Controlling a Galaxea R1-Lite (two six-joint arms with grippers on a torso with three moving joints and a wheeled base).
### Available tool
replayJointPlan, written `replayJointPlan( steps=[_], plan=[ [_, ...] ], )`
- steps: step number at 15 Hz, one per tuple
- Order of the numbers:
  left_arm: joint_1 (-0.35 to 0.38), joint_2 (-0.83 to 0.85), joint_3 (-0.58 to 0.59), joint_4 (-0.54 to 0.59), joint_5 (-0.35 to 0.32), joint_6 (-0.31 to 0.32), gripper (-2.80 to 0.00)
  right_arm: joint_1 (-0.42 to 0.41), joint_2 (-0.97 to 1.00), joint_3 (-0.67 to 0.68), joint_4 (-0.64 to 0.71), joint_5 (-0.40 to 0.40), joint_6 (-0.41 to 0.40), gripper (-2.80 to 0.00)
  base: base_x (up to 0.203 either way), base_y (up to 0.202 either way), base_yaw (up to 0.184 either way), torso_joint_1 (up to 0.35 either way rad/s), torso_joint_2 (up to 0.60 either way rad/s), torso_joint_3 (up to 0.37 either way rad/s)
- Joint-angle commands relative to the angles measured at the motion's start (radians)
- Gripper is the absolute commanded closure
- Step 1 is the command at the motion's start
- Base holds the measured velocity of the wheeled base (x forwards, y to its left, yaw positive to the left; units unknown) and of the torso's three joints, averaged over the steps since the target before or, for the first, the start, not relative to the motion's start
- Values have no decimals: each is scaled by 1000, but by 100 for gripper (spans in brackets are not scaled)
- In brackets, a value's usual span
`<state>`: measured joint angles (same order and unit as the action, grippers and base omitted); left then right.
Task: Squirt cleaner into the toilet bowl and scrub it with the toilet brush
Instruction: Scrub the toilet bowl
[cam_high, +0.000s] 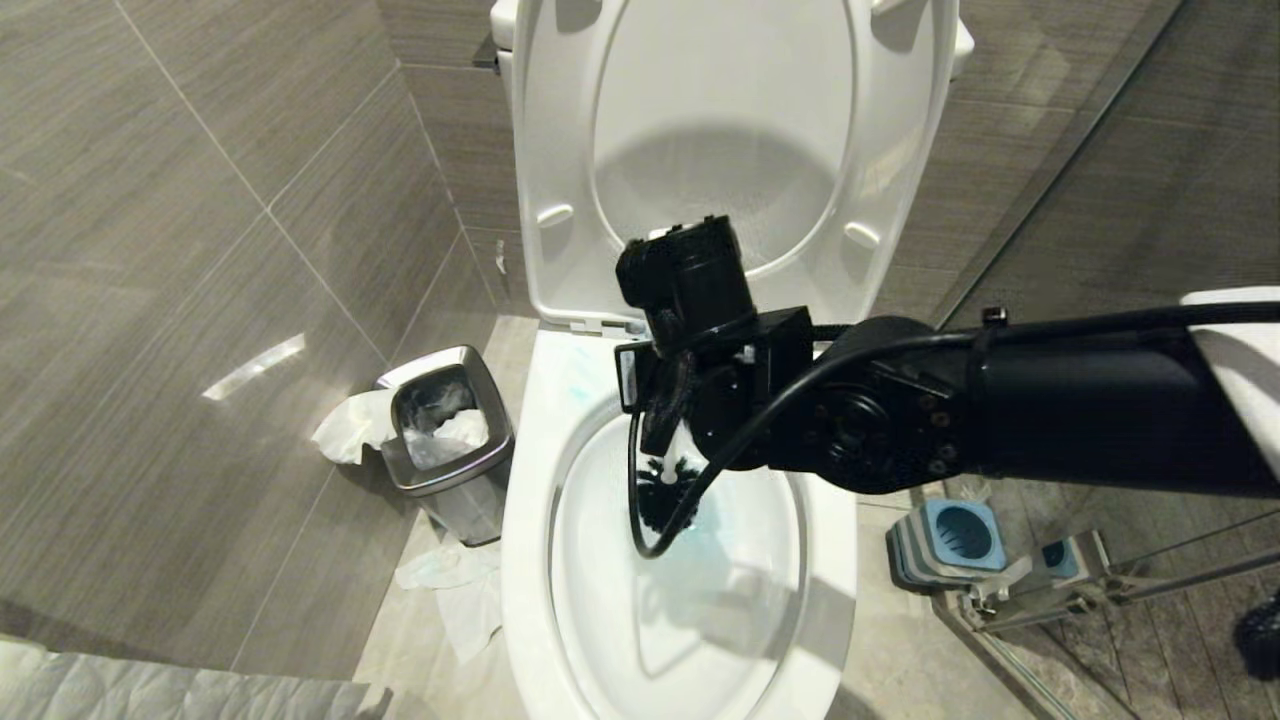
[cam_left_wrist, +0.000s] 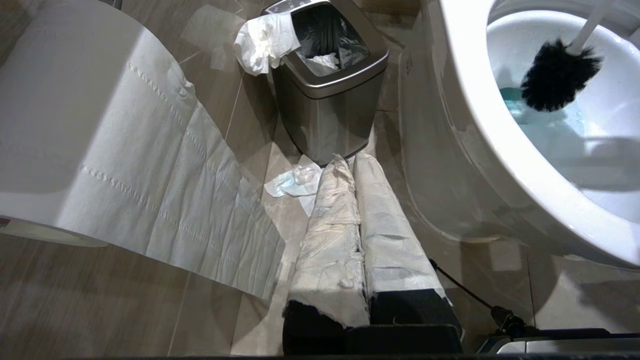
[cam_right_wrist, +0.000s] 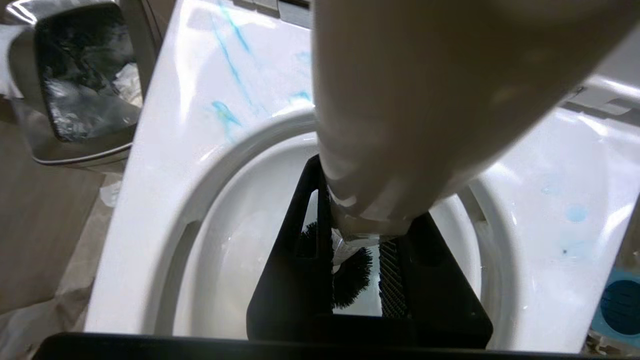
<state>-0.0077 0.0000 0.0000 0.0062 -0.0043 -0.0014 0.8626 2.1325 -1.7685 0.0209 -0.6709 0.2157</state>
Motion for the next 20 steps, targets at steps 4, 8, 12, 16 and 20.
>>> replayJointPlan(
  steps=[4, 8, 12, 16, 20],
  plan=[
    [0, 2, 0, 0, 0, 0, 0, -8, 93, 3, -102, -79, -50, 0, 0, 0, 0, 0, 0, 0],
    [0, 2, 0, 0, 0, 0, 0, -7, 153, 66, -225, -124, -57, 0, 0, 0, 0, 0, 0, 0],
    [0, 2, 0, 0, 0, 0, 0, -7, 149, 97, -264, -136, -62, 0, 0, 0, 0, 0, 0, 0],
    [0, 2, 0, 0, 0, 0, 0, 6, 35, 112, -260, -138, -64, 0, 0, 0, 0, 0, 0, 0],
    [0, 2, 0, 0, 0, 0, 0, 32, -132, 194, -257, -143, -65, 0, 0, 0, 0, 0, 0, 0]
  ],
)
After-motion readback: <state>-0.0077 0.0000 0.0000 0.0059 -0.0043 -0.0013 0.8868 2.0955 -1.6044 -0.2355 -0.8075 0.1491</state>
